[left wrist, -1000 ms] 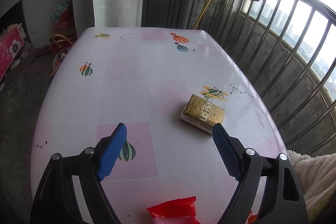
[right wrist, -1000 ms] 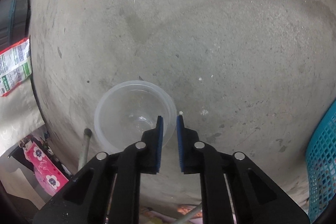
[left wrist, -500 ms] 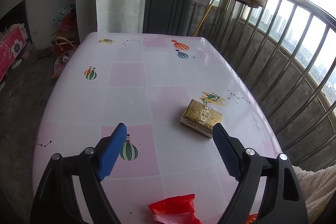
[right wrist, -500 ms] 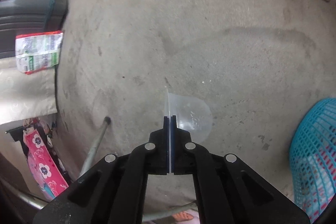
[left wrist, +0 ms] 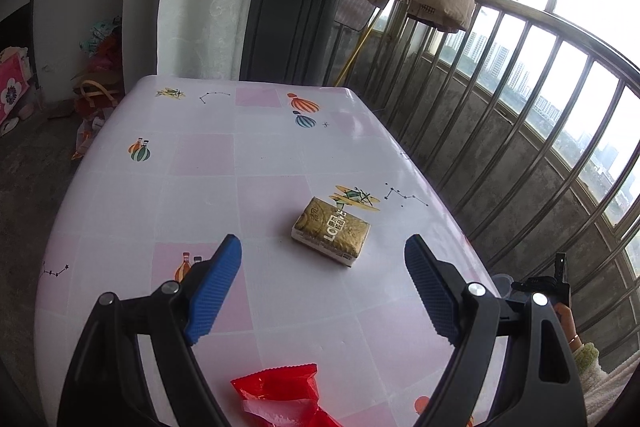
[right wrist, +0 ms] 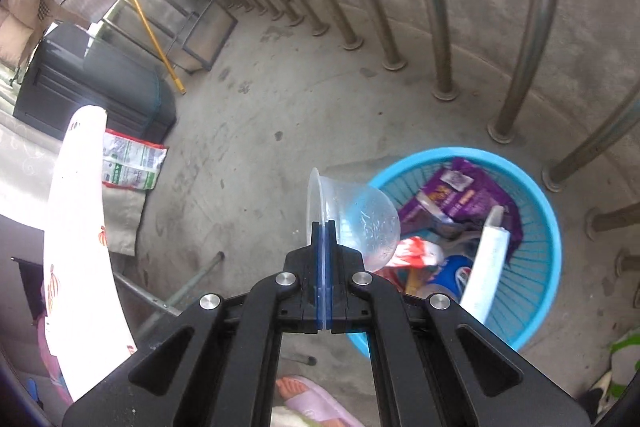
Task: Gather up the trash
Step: 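Lift the cup over the blue basket and open the right tool, then move the left tool to the red wrapper while the right tool approaches the gold tissue pack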
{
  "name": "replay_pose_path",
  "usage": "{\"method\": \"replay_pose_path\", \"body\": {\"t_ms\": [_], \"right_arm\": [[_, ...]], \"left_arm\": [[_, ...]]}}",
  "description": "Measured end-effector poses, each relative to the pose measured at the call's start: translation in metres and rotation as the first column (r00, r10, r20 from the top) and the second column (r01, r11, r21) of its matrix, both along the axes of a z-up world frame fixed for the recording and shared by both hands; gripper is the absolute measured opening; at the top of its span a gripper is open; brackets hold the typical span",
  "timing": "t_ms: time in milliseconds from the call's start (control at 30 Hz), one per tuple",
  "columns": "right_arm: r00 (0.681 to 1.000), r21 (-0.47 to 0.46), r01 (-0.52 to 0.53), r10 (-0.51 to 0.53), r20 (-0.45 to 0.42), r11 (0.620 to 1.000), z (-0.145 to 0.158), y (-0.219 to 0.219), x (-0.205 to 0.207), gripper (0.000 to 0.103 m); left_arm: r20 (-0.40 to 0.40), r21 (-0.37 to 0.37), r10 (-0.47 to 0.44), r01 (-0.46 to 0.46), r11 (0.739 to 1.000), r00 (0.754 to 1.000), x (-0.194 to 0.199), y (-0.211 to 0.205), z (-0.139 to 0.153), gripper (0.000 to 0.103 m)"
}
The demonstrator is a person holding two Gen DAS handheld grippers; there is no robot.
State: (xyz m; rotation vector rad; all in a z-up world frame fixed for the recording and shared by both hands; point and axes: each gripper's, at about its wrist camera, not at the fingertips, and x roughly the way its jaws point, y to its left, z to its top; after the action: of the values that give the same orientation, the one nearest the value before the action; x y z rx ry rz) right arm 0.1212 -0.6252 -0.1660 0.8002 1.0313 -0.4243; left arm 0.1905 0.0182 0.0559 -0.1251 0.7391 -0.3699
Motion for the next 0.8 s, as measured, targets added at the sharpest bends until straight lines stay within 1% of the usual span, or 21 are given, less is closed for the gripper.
{"method": "replay_pose_path", "body": {"t_ms": [67,100,133,167,200,267,367,533,567,700,800], "right_arm": [[0.997,-0.047,0.048,-0.051,-0.056,0.998,-0.010,-0.004,-0.016,0.000],[0.996,-0.071,0.052,-0.057,-0.067,0.996,-0.015,-0.005,-0.023,0.004],[0.994,-0.084,0.060,-0.067,-0.081,0.995,-0.025,-0.006,-0.028,0.005],[0.990,-0.082,0.077,-0.086,-0.110,0.994,-0.032,-0.010,-0.036,0.011],[0.985,-0.075,0.094,-0.104,-0.134,0.993,-0.037,-0.013,-0.042,0.021],[0.984,-0.075,0.124,-0.132,-0.117,0.989,-0.037,-0.016,-0.056,0.022],[0.986,-0.096,0.147,-0.154,-0.068,0.984,-0.021,-0.013,-0.072,0.034],[0.992,-0.140,0.127,-0.128,0.003,0.982,0.014,-0.001,-0.083,0.040],[0.993,-0.152,0.117,-0.116,0.020,0.981,0.023,0.003,-0.084,0.043],[0.992,-0.190,0.070,-0.048,0.120,0.979,0.070,0.026,-0.088,0.052],[0.979,-0.192,0.035,0.005,0.204,0.981,0.106,0.046,-0.084,0.054]], "left_arm": [[0.014,0.008,0.008,-0.009,1.000,1.000,-0.007,0.000,0.004,0.081],[0.021,0.011,0.012,-0.012,1.000,1.000,-0.011,0.001,0.006,0.081],[0.025,0.012,0.015,-0.015,1.000,1.000,-0.015,0.002,0.008,0.081],[0.028,0.012,0.019,-0.020,1.000,0.999,-0.019,0.004,0.010,0.081],[0.029,0.012,0.025,-0.025,1.000,0.999,-0.023,0.006,0.012,0.081],[0.037,0.012,0.039,-0.040,0.999,0.999,-0.031,0.011,0.017,0.082],[0.058,0.017,0.066,-0.067,0.998,0.996,-0.042,0.019,0.023,0.084],[0.077,0.027,0.107,-0.109,0.994,0.991,-0.058,0.032,0.026,0.084],[0.075,0.026,0.115,-0.117,0.993,0.991,-0.060,0.035,0.026,0.084],[0.068,0.023,0.150,-0.152,0.988,0.986,-0.068,0.047,0.025,0.084],[0.068,0.005,0.163,-0.163,0.987,0.984,-0.079,0.056,0.023,0.084]]}}
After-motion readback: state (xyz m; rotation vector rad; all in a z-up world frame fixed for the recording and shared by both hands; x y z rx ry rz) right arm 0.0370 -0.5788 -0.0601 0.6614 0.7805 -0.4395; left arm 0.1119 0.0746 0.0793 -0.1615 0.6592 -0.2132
